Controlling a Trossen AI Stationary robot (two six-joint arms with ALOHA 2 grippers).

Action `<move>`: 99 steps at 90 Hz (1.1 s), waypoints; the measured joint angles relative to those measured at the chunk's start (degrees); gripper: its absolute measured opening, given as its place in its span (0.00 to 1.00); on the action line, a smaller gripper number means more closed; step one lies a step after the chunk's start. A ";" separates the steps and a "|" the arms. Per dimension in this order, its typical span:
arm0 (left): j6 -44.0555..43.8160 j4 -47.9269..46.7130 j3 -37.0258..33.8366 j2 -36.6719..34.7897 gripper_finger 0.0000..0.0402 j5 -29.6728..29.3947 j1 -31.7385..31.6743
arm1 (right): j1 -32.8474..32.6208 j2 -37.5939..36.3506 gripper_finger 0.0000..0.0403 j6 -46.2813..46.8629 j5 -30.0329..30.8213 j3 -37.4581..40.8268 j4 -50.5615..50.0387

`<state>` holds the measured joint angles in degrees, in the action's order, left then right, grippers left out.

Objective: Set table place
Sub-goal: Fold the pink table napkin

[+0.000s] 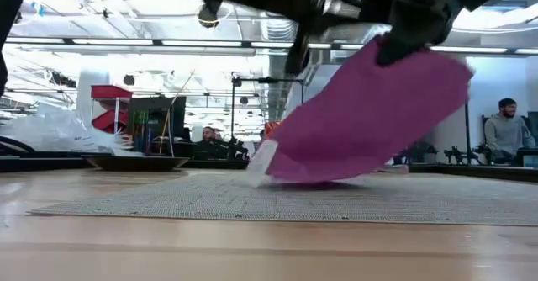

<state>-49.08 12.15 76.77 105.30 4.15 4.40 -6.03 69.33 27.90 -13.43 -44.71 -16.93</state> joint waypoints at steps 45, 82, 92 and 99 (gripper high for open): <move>14.69 -33.89 12.33 -0.66 0.00 -6.46 -3.32 | -3.12 -15.21 0.00 8.84 -4.87 -0.11 -8.74; 24.52 -36.03 12.33 -0.33 0.00 -6.39 -9.06 | -4.00 -8.75 0.00 15.21 -4.76 -5.50 -10.10; 26.13 -38.68 12.33 -0.29 0.00 -6.33 -9.35 | -5.82 -5.21 0.00 13.39 -4.79 -9.83 -10.09; 26.38 -41.89 12.33 -0.29 0.00 -6.25 -9.31 | -6.96 -3.71 0.00 11.35 -4.79 -11.31 -10.89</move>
<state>-22.70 -29.74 89.10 105.01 -2.10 -4.90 -13.00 65.62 39.26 -18.22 -56.02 -27.81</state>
